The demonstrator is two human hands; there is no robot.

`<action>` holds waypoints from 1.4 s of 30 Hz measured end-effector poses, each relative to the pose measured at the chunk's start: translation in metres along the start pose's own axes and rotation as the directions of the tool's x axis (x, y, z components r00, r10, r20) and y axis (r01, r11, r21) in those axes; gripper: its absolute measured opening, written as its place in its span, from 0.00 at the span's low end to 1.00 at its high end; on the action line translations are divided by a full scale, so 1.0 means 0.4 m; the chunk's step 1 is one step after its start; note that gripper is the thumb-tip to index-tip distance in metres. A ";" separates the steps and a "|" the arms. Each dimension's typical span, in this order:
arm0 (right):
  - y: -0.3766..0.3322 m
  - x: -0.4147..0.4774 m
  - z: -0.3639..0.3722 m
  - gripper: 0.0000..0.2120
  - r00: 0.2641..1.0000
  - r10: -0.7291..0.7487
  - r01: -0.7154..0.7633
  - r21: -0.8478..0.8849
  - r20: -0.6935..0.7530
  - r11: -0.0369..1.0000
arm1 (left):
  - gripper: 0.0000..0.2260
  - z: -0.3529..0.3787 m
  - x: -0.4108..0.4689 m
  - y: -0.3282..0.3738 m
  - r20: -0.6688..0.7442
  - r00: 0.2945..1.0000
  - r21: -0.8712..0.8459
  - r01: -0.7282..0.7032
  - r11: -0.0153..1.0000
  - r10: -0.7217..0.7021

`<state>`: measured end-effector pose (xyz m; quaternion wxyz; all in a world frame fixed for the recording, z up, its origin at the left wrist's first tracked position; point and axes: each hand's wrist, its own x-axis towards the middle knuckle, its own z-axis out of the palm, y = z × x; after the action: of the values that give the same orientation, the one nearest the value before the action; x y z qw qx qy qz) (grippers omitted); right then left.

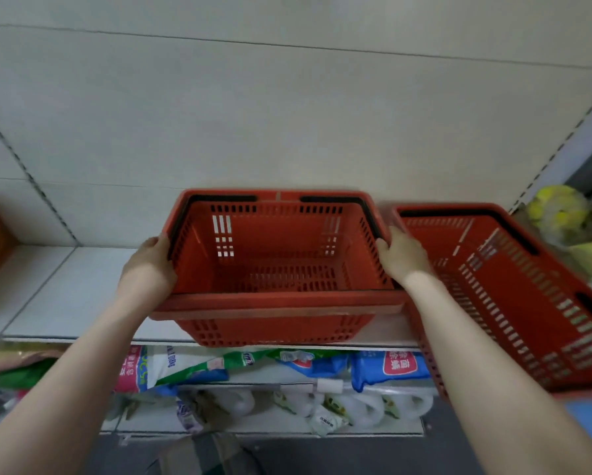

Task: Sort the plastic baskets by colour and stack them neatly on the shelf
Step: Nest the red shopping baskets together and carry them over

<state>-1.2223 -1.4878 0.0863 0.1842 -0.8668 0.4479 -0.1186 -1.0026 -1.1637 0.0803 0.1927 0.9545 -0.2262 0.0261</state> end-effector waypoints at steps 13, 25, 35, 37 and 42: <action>0.547 -0.305 -0.179 0.48 0.624 0.743 -0.750 0.080 -0.244 0.656 | 0.20 0.138 -0.089 0.542 -0.059 0.812 -0.243 -0.576 0.780 0.581; 0.848 -0.210 -0.364 0.36 0.805 0.590 -0.557 0.252 -0.071 0.791 | 0.22 0.307 -0.107 0.917 0.120 0.747 -0.173 -0.633 0.755 0.654; 0.869 -0.160 -0.352 0.17 0.699 0.704 -0.700 0.081 -0.127 0.710 | 0.17 0.390 -0.061 0.984 0.359 0.787 0.001 -0.539 0.843 0.502; 0.880 -0.154 -0.397 0.16 0.726 0.659 -0.659 0.076 -0.195 0.749 | 0.17 0.368 -0.072 0.998 0.299 0.803 -0.134 -0.500 0.856 0.516; 0.835 -0.134 -0.535 0.16 0.724 0.563 -0.544 0.172 -0.398 0.821 | 0.22 0.230 -0.089 1.043 0.043 0.868 -0.471 -0.419 0.776 0.494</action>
<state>-1.5770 -1.6667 0.1354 0.1260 -0.6409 0.7124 -0.2566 -1.2223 -1.5273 0.1390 0.3752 0.7989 -0.4663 -0.0592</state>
